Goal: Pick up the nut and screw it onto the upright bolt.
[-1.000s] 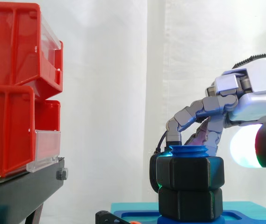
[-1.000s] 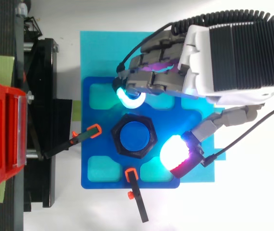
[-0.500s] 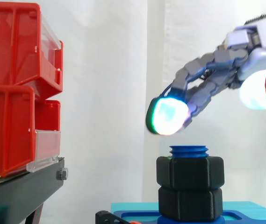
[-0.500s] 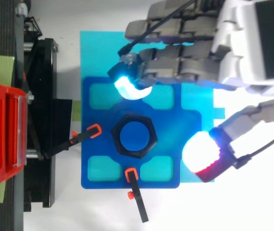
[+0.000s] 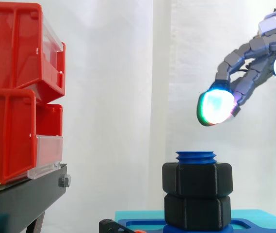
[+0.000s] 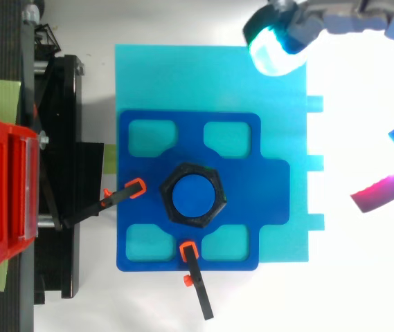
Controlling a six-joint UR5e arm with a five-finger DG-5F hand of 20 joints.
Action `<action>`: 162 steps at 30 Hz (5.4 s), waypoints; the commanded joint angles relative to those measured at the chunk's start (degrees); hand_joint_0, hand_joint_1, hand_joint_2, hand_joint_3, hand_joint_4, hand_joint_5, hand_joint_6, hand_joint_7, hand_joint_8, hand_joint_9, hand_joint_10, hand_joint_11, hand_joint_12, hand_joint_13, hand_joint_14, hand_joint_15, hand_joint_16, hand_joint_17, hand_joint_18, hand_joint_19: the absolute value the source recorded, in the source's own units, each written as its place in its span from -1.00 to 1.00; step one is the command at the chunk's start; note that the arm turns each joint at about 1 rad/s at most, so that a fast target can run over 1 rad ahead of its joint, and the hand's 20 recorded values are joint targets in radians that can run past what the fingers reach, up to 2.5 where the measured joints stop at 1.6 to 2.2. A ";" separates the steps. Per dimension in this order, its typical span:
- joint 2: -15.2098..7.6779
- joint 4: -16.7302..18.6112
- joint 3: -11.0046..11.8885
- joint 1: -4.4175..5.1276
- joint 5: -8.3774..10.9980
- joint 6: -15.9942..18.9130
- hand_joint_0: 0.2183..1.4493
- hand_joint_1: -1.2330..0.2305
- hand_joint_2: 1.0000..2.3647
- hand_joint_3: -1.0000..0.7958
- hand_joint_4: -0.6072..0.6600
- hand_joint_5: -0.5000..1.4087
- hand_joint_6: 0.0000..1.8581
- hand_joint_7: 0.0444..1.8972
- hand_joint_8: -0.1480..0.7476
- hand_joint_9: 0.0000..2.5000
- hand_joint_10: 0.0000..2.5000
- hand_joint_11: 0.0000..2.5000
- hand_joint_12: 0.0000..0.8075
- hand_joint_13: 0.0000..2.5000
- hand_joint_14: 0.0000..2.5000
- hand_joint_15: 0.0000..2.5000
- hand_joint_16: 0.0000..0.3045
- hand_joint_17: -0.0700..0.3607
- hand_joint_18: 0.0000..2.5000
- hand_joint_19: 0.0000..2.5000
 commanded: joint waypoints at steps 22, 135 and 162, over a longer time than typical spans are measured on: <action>13.18 6.99 -21.59 4.56 12.08 38.72 -0.59 -0.13 -1.00 -0.44 0.25 -0.66 -0.46 -0.30 -0.01 -0.40 -1.00 -0.99 -0.02 -0.62 -1.00 -0.96 -0.61 -0.06 -0.73 -0.78; 13.18 12.00 -29.41 6.14 15.07 50.59 -0.56 -0.10 -1.00 -0.44 0.13 -0.71 -0.46 -0.35 -0.26 -0.89 -1.00 -1.00 -0.18 -1.00 -1.00 -1.00 -0.69 -0.18 -1.00 -1.00; 13.18 12.00 -29.41 6.14 15.07 50.59 -0.55 -0.11 -1.00 -0.44 0.07 -0.72 -0.46 -0.37 -0.29 -0.94 -1.00 -1.00 -0.19 -1.00 -1.00 -1.00 -0.69 -0.18 -1.00 -1.00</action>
